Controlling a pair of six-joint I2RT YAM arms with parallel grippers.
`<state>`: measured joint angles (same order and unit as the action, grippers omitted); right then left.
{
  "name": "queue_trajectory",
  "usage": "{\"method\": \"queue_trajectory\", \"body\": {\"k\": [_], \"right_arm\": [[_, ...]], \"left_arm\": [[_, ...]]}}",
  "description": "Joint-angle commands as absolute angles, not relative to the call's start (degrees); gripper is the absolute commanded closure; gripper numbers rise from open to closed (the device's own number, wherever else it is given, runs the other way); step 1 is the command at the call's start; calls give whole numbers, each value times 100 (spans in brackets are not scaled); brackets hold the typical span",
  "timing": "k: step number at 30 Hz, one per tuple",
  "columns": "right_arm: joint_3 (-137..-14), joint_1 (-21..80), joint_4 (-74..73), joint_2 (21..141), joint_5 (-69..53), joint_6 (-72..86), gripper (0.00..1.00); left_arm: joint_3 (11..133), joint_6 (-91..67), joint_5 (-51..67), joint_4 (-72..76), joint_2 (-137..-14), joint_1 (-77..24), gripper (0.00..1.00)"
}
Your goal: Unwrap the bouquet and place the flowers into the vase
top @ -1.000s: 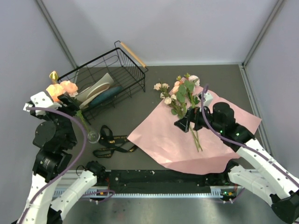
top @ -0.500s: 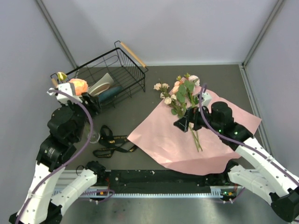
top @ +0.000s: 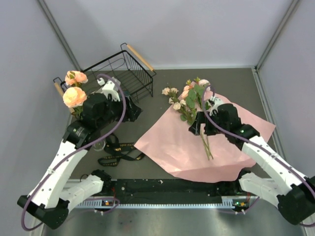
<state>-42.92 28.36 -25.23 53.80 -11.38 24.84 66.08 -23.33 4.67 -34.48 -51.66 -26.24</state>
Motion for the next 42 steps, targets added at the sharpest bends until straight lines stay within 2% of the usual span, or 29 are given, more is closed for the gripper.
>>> {"method": "queue_trajectory", "body": {"k": [1,3,6,13,16,23,28,38,42], "right_arm": [[-4605,2172,-2628,5913,-896,2268,4],[-4649,1855,-2619,6169,-809,2180,6],[-4789,1618,-2610,6705,-563,2118,15],[-4834,1512,-2040,7575,-107,2215,55],[-4957,1512,-1969,7997,104,2136,66],[-4843,1512,-1758,8385,387,1872,72],[-4676,1529,-1434,8455,54,1776,79],[-4693,1608,-1301,8841,-202,1775,76],[-4711,1679,-1301,8938,-97,1784,82]], "left_arm": [[6285,-2724,1678,-2813,-5133,-2610,23],[6205,-2786,1863,-2672,-5133,-2619,23],[6170,-2795,1969,-2637,-5133,-2619,23],[6100,-2751,1951,-2637,-5071,-2619,23],[6126,-2707,1951,-2654,-4984,-2619,23],[6240,-2602,1881,-2768,-4834,-2619,22],[6231,-2741,1960,-2681,-4851,-2610,22],[6249,-3067,2250,-2443,-4755,-2619,22],[6231,-3076,2189,-2513,-4685,-2619,22]]}}
